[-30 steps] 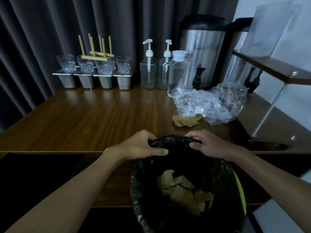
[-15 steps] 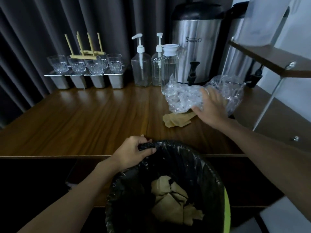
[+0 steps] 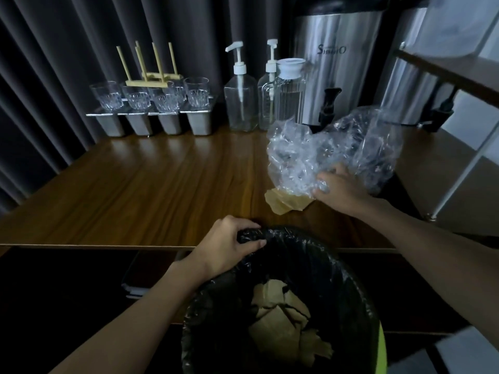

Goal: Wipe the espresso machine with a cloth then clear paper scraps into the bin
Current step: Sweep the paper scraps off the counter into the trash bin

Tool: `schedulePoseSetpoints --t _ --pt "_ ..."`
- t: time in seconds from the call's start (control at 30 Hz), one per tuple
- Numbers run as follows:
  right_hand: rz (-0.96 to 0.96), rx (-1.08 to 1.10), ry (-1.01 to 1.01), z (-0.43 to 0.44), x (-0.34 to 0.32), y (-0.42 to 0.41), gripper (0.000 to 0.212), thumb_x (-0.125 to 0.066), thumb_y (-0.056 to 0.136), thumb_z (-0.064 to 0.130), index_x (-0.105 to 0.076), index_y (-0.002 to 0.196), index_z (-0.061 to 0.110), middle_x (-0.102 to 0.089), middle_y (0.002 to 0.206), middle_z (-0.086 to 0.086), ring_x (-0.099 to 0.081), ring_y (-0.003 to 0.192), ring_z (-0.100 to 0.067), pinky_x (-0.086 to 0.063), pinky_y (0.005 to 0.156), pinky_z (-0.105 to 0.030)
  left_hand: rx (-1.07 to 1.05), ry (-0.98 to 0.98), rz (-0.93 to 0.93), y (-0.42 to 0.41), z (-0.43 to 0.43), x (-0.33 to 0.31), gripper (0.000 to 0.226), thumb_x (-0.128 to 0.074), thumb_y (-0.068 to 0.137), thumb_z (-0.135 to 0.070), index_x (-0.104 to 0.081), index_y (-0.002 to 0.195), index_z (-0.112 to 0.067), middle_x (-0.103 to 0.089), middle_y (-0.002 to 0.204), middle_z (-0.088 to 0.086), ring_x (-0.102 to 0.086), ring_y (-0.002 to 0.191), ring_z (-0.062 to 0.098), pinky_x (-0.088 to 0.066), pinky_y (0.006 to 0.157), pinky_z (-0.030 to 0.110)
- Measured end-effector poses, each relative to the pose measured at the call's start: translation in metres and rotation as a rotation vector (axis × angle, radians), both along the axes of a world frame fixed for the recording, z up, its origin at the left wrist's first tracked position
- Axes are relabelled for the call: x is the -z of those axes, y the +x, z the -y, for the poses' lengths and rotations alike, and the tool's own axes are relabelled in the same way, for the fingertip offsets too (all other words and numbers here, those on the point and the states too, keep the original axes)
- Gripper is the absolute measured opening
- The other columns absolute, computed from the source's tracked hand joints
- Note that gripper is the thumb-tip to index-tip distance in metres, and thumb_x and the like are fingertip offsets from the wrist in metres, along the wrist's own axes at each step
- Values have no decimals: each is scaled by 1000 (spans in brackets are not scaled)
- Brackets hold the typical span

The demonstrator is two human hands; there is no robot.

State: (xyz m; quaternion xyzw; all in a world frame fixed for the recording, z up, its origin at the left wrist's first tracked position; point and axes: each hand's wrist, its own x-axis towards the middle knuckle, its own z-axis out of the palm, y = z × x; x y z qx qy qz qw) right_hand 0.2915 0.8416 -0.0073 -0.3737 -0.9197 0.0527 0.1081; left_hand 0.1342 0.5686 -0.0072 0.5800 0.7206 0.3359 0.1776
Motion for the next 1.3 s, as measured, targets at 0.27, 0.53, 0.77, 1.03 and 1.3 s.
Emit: schedulePoseSetpoints --t 0.27,0.53,0.77,1.03,1.3 --pt "-284 -153 -574 13 -6 -3 89 -59 82 57 6 143 58 -6 163 3 -10 148 -27 -11 114 -63 16 -19 -83 -7 3 8 24 -68 93 -38 -77 106 -20 -49 145 -6 -19 136 -18 -11 120 15" --pt "9 -129 -283 23 9 -23 100 -58 66 81 -23 149 37 7 158 3 -12 146 -37 -17 113 -65 -11 -128 -124 -8 6 7 44 -61 96 -46 -63 133 -22 -42 156 3 -17 153 26 -21 125 44" --pt "-236 -74 -341 38 -1 -34 21 -71 77 22 -57 90 14 -58 86 -3 -58 77 -23 -44 59 -30 3 -155 -216 -7 5 0 40 -58 98 -47 -66 128 -22 -62 139 7 -34 146 28 -30 116 38" --pt "-609 -94 -312 61 -58 2 63 -70 79 2 -44 133 22 -51 101 18 -58 80 10 -42 54 -4 3 -100 -438 -16 15 -9 34 -51 98 -54 -68 104 -25 -62 103 -7 -59 100 18 -51 79 39" --pt "-423 -385 -135 120 -122 62 41 -81 73 6 -66 107 24 -58 114 2 -54 108 -3 -41 91 -18 45 -57 -254 -22 27 -19 4 -65 95 -28 -68 93 -30 -66 93 -11 -63 83 7 -53 74 28"
